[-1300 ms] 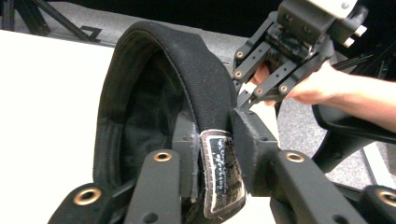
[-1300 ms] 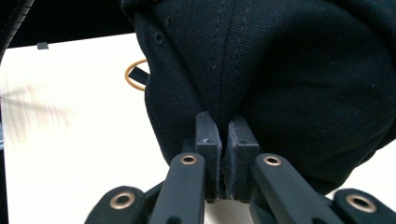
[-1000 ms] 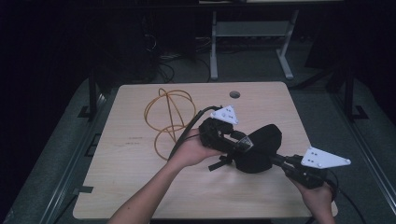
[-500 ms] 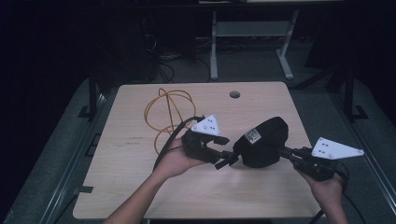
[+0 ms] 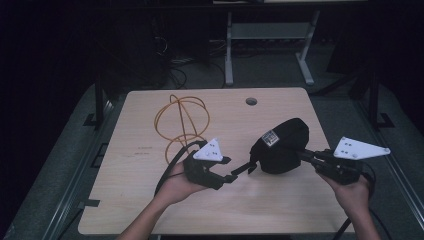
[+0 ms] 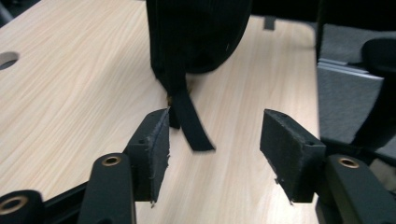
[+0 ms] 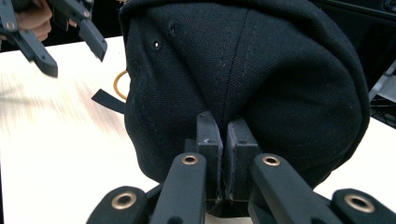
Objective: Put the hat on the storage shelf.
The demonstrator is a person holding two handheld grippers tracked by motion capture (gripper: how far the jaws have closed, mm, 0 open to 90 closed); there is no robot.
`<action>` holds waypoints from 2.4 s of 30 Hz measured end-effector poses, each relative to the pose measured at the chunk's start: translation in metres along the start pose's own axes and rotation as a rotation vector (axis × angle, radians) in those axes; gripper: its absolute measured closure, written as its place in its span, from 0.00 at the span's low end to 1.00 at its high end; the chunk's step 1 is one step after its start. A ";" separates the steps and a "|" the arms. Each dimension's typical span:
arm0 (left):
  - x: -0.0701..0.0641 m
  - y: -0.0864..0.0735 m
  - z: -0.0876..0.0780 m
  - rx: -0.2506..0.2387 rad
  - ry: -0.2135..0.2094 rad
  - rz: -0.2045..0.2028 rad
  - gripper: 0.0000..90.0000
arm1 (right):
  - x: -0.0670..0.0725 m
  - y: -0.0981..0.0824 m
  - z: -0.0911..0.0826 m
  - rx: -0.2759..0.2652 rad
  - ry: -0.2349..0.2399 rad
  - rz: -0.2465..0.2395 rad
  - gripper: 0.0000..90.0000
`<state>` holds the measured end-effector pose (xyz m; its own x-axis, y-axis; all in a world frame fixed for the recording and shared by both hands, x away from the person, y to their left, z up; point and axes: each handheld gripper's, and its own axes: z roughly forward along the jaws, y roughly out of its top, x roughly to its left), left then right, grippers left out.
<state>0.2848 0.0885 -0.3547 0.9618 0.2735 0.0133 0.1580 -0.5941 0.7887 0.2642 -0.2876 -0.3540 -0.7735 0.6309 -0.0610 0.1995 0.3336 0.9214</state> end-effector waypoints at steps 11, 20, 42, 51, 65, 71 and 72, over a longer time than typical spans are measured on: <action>-0.004 -0.032 0.002 0.003 -0.008 -0.026 0.44 | -0.005 0.022 0.006 0.005 0.018 -0.021 0.96; -0.004 -0.045 0.007 0.005 -0.026 -0.037 0.42 | -0.004 0.048 0.013 0.010 0.038 -0.049 0.96; -0.011 -0.059 0.014 0.014 -0.017 -0.012 0.39 | 0.003 0.105 0.044 -0.007 0.118 -0.111 0.96; -0.013 -0.062 0.017 0.017 -0.019 -0.017 0.38 | 0.007 0.126 0.053 -0.012 0.139 -0.143 0.96; -0.017 -0.061 0.019 0.013 -0.024 0.014 0.37 | 0.016 0.157 0.068 -0.013 0.185 -0.171 0.96; -0.021 -0.059 0.022 0.015 -0.031 0.031 0.36 | 0.021 0.172 0.080 -0.013 0.210 -0.185 0.96; -0.021 -0.059 0.022 0.017 -0.032 0.035 0.36 | 0.022 0.175 0.082 -0.014 0.210 -0.186 0.96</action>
<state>0.2601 0.1013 -0.4152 0.9734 0.2284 0.0205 0.1280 -0.6157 0.7775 0.3312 -0.1580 -0.2259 -0.9042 0.4000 -0.1496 0.0355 0.4195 0.9071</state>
